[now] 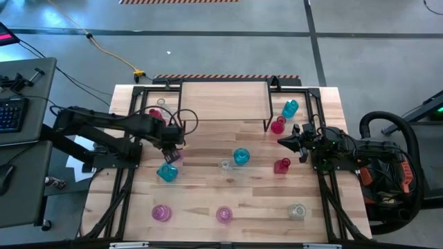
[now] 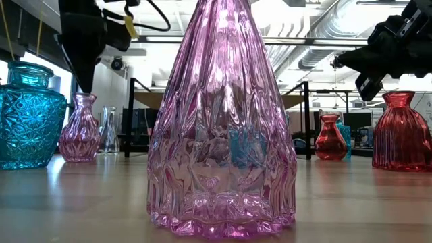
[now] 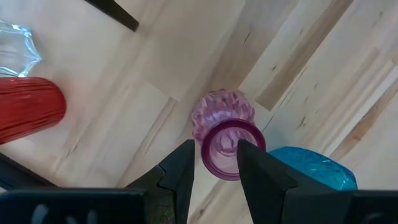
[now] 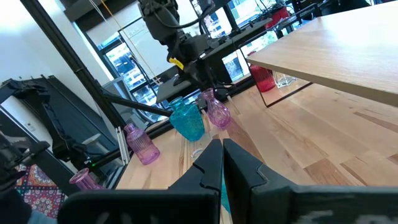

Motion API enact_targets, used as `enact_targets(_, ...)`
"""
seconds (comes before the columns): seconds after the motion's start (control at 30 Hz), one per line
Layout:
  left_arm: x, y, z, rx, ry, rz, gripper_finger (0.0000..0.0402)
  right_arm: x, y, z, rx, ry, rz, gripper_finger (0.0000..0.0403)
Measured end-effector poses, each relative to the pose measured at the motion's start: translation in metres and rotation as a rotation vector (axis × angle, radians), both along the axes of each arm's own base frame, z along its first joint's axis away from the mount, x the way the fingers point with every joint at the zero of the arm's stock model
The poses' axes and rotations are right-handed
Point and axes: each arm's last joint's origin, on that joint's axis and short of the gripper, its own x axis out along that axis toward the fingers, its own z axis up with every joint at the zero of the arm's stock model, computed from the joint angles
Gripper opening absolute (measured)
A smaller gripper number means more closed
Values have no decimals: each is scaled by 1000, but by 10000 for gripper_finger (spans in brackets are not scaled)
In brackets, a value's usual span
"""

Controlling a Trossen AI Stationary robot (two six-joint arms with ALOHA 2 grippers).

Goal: Sort vases onto shelf
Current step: Put the top light violet vase on the shelf

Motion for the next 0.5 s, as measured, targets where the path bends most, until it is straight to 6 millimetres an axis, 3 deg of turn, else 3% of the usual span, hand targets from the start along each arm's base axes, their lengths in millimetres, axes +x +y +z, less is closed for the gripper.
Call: enact_targets(0.5,6,3,-8,26,52,-38,110,0,0,0,0,0,0,0)
